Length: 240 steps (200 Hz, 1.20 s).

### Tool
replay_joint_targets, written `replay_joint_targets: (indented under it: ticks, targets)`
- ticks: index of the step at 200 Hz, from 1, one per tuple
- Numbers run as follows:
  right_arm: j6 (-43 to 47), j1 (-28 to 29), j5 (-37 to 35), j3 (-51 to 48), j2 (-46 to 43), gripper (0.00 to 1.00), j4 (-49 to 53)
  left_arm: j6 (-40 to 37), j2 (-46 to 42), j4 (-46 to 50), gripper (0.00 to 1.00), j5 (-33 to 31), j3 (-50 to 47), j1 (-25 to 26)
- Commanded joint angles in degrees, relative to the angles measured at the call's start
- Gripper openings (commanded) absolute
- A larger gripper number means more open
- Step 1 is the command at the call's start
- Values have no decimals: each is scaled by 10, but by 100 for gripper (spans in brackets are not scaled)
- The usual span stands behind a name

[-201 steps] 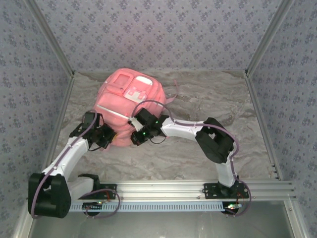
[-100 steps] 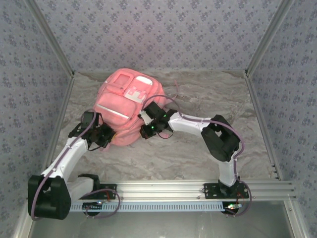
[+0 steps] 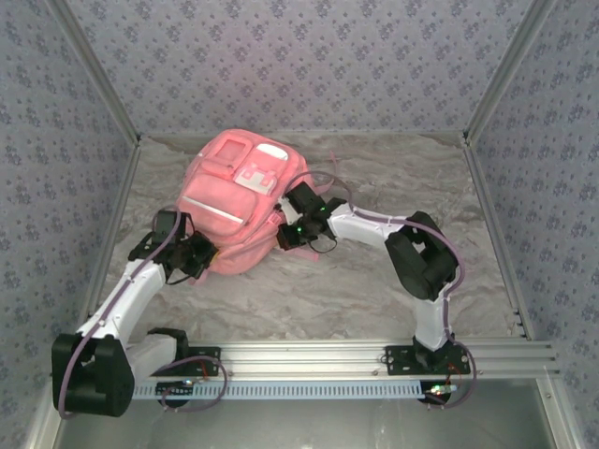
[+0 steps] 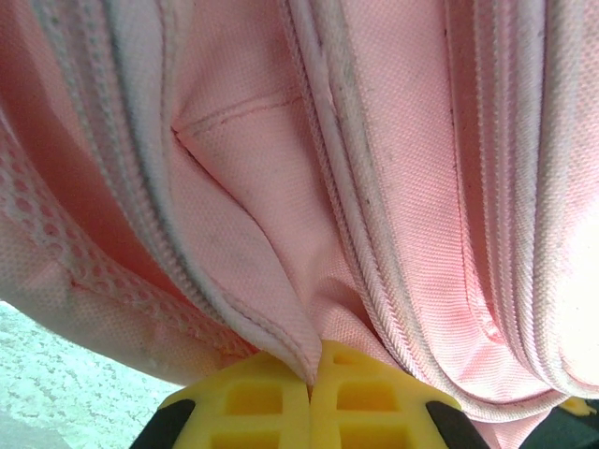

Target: Pack books, pencil case, and school supplies into a backpack

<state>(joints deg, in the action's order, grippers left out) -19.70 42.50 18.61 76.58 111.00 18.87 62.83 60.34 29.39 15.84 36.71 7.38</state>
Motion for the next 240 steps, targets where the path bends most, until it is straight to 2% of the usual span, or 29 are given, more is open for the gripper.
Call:
replay_joint_targets:
  ticks: [1, 24, 43, 67, 95, 157, 240]
  targets:
    - [-17, -22, -27, 1, -4, 3, 9, -14, -14, 6, 0, -13, 9, -7]
    - [-19, -33, -34, 10, 9, 4, 15, -17, -14, 3, 0, -10, 7, -7]
    - [-20, -42, -50, 17, 15, 9, 22, -17, -11, -4, 0, -5, 5, -7]
    - [-19, -48, -51, 10, 8, 1, 18, -25, -1, -8, 0, 8, 11, 0]
    - [-29, -60, -57, -27, -12, 0, -1, -27, 10, -25, 0, 10, 14, 26]
    - [-69, -115, -56, -137, -75, 0, -53, -35, 70, -45, 0, -10, 78, 166]
    - [-71, -177, -80, -240, -178, 1, -51, 36, 164, -158, 0, 2, 117, 335]
